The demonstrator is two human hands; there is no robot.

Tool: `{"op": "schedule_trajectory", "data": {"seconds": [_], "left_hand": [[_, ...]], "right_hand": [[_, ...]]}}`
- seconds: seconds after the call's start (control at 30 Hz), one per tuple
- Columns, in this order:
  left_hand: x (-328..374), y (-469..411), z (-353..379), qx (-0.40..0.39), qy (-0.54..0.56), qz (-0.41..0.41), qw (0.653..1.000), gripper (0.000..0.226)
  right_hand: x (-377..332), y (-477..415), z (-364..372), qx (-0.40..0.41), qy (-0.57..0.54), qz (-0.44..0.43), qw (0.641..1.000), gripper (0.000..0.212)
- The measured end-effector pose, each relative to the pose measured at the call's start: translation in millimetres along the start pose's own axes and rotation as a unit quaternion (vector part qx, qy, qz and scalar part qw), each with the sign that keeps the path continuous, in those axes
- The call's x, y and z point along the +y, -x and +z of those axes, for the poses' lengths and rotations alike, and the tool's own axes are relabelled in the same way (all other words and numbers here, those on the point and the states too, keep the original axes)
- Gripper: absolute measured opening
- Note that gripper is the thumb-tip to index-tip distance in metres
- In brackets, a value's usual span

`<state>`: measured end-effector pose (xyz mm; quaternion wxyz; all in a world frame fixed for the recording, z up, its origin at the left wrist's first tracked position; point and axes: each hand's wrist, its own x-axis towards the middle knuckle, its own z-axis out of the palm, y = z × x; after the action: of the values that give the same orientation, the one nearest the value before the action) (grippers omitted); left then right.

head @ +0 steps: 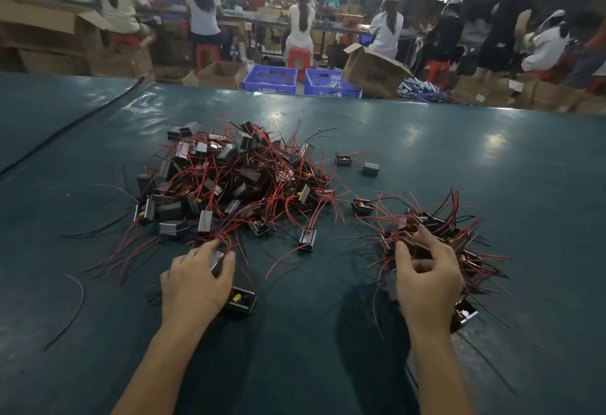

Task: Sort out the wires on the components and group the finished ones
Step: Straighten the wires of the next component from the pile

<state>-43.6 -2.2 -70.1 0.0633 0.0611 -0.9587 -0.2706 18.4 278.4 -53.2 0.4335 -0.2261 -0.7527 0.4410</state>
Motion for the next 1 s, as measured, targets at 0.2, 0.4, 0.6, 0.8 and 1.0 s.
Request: {"op": "schedule_trajectory", "data": {"seconds": [0.2,0.4,0.6,0.8,1.0], "left_hand": [[4.7,6.4,-6.8,0.018,0.075,0.013,0.997,0.031],[3.5,4.1,-3.9,-0.008,0.197,-0.008,0.980,0.008],[-4.8,-3.7,4.7,-0.005,0.214,-0.002,0.977,0.044],[-10.2,-8.4,5.6,0.003,0.232,0.016,0.973,0.044],[-13.5,-8.9,-1.9,0.038,0.266,0.000,0.963,0.036]], "right_hand": [[-37.2,45.8,19.3,-0.055,-0.080,-0.187,0.978,0.017],[-50.6,111.1,60.1,-0.324,0.070,-0.264,0.906,0.028],[-46.3,114.8,62.7,-0.352,0.119,-0.297,0.880,0.021],[-49.8,127.2,64.0,-0.362,0.167,-0.338,0.853,0.042],[-47.1,115.9,64.9,-0.288,0.039,-0.258,0.921,0.009]]}}
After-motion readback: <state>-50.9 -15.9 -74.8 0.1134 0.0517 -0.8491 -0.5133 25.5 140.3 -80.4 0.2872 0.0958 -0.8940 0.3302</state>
